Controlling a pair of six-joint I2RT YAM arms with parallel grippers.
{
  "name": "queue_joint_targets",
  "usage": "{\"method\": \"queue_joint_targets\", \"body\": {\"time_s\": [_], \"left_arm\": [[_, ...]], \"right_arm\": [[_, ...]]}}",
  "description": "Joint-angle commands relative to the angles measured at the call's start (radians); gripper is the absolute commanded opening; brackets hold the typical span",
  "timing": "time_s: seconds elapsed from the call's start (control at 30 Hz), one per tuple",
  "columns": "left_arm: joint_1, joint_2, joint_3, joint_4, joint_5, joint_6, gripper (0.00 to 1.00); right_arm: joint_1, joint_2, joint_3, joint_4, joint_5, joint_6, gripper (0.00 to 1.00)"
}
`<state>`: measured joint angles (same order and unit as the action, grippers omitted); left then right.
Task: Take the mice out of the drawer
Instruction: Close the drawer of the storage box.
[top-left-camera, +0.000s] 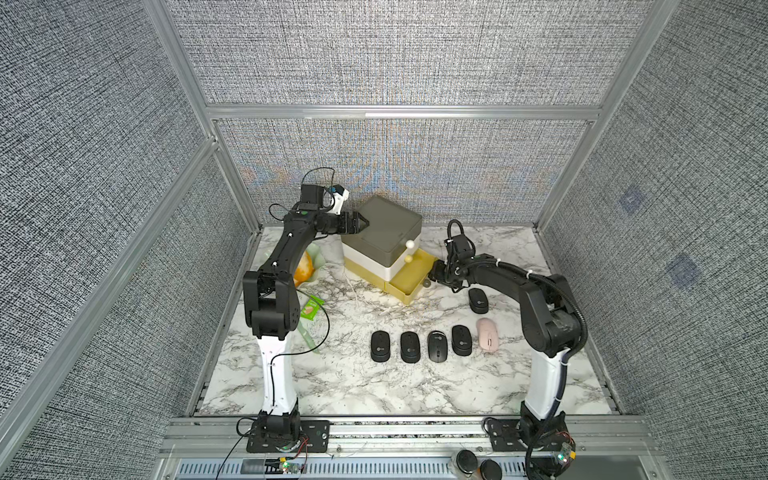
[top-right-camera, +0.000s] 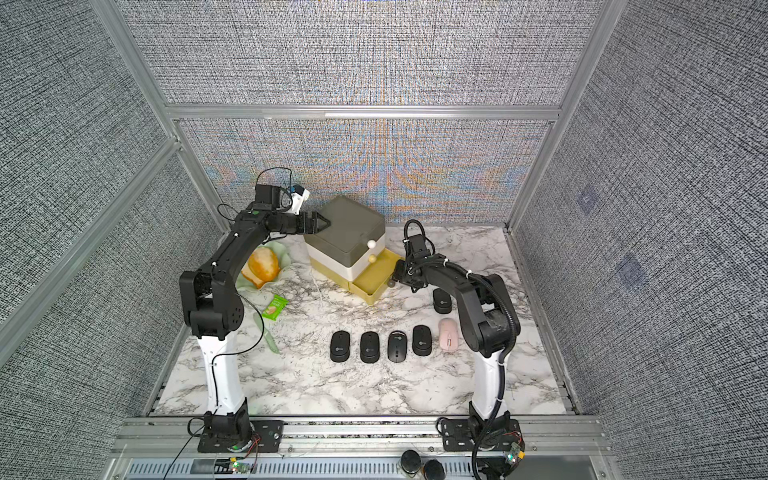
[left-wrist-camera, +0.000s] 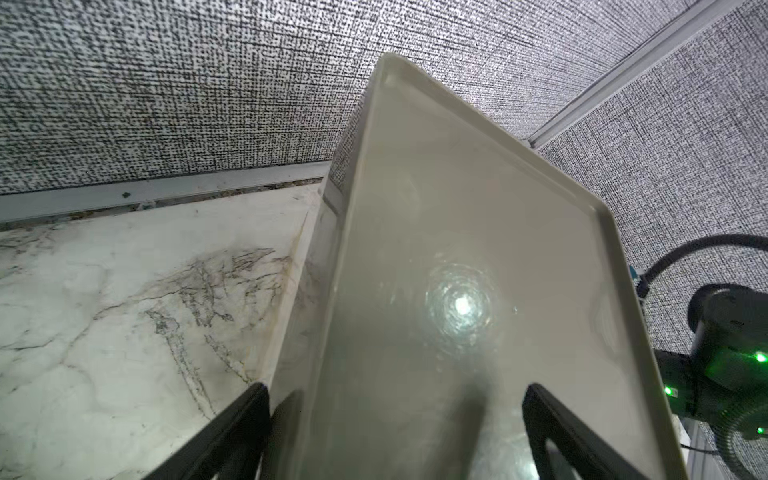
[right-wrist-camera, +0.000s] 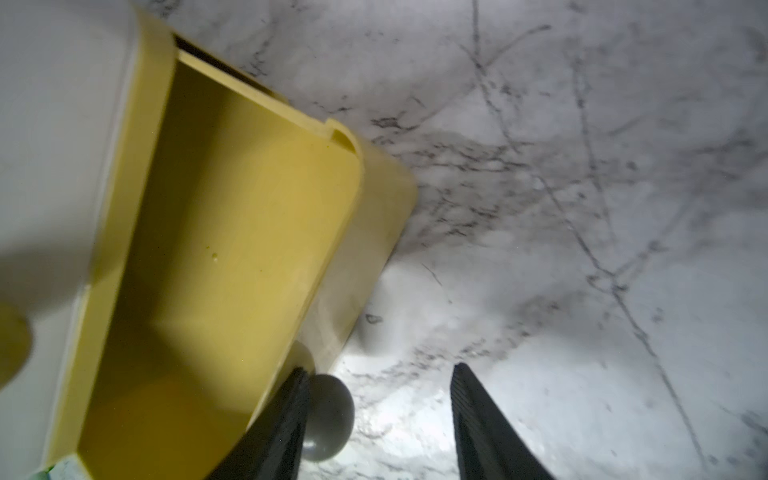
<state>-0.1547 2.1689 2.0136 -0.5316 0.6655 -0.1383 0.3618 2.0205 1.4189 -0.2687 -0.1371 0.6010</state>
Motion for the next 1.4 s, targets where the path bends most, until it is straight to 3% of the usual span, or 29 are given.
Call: {"method": "queue_joint_targets", "body": {"time_s": [0.0, 0.37, 0.63, 0.8, 0.93, 1.37], "left_arm": [[-0.008, -0.013, -0.018, -0.022, 0.036, -0.004, 0.95], [-0.014, -0.063, -0.131, 0.065, 0.042, -0.062, 0.94], [-0.010, -0.098, -0.107, 0.037, -0.068, -0.073, 0.94], [0.000, -0.143, -0.192, 0.140, -0.063, -0.131, 0.94], [0.003, -0.140, -0.204, 0.140, -0.065, -0.158, 0.93], [0.003, -0.141, -0.211, 0.130, -0.064, -0.155, 0.92]], "right_arm": [[0.015, 0.036, 0.034, 0.094, -0.084, 0.011, 0.54], [0.050, 0.083, 0.039, 0.253, -0.124, 0.015, 0.57], [0.018, -0.115, -0.142, 0.282, -0.082, -0.014, 0.58], [0.015, -0.169, -0.236, 0.344, -0.115, 0.027, 0.58], [0.043, -0.172, -0.299, 0.431, -0.129, 0.114, 0.48], [0.110, -0.024, -0.234, 0.501, -0.071, 0.258, 0.15]]}}
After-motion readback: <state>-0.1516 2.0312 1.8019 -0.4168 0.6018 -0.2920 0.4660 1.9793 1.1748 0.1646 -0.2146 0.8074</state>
